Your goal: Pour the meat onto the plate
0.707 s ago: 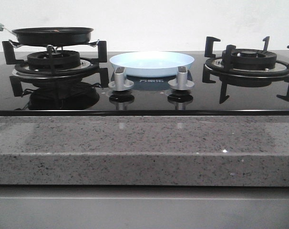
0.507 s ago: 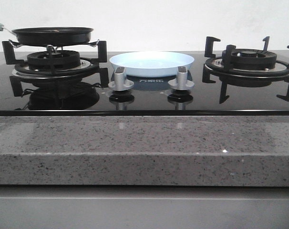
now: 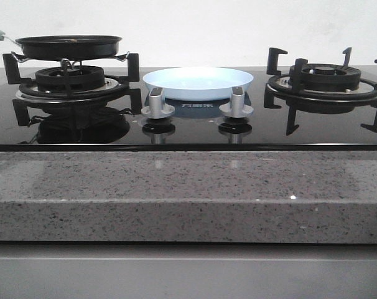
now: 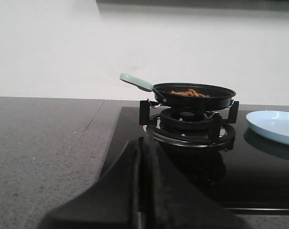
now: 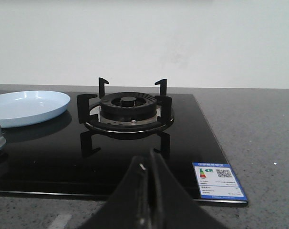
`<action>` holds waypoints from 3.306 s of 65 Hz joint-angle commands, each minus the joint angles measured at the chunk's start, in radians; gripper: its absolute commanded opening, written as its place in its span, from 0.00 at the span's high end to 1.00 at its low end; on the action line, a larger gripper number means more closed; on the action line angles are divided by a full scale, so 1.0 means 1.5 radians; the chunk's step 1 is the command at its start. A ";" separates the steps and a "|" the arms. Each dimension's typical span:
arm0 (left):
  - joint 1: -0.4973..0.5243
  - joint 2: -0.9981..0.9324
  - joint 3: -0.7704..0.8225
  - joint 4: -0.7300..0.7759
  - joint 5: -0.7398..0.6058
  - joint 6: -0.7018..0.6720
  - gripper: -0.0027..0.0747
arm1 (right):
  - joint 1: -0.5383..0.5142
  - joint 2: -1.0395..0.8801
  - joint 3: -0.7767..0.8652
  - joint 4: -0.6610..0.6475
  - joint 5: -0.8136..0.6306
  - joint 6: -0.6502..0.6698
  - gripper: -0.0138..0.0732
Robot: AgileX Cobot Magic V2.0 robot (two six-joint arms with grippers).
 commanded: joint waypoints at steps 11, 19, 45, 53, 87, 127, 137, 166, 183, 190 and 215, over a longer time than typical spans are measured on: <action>0.000 -0.010 0.004 -0.006 -0.083 -0.006 0.99 | -0.003 -0.011 -0.005 -0.011 -0.062 -0.001 0.98; 0.000 -0.010 -0.018 -0.006 -0.079 -0.006 0.99 | -0.003 -0.011 -0.008 -0.011 -0.091 -0.001 0.98; 0.000 0.082 -0.324 -0.006 0.219 -0.006 0.99 | -0.003 0.040 -0.253 -0.011 0.137 -0.002 0.98; 0.000 0.144 -0.411 -0.006 0.307 -0.006 0.99 | -0.003 0.094 -0.348 -0.011 0.214 -0.002 0.98; 0.000 0.272 -0.483 -0.011 0.386 -0.006 0.99 | -0.003 0.265 -0.463 -0.011 0.322 -0.003 0.98; 0.000 0.338 -0.496 -0.011 0.413 0.012 0.31 | 0.063 0.362 -0.493 0.010 0.460 -0.003 0.35; -0.007 0.402 -0.548 -0.021 0.463 0.042 0.30 | 0.110 0.449 -0.559 0.019 0.523 -0.006 0.37; -0.161 0.449 -0.564 -0.032 0.459 0.072 0.31 | 0.178 0.768 -0.790 0.063 0.545 -0.010 0.37; -0.164 0.449 -0.564 -0.032 0.459 0.072 0.31 | 0.175 0.964 -0.967 0.095 0.605 -0.064 0.37; -0.164 0.449 -0.564 -0.032 0.459 0.072 0.31 | 0.154 1.035 -1.040 0.172 0.636 -0.110 0.37; -0.164 0.449 -0.564 -0.035 0.460 0.072 0.31 | 0.130 1.233 -1.245 0.254 0.628 -0.157 0.37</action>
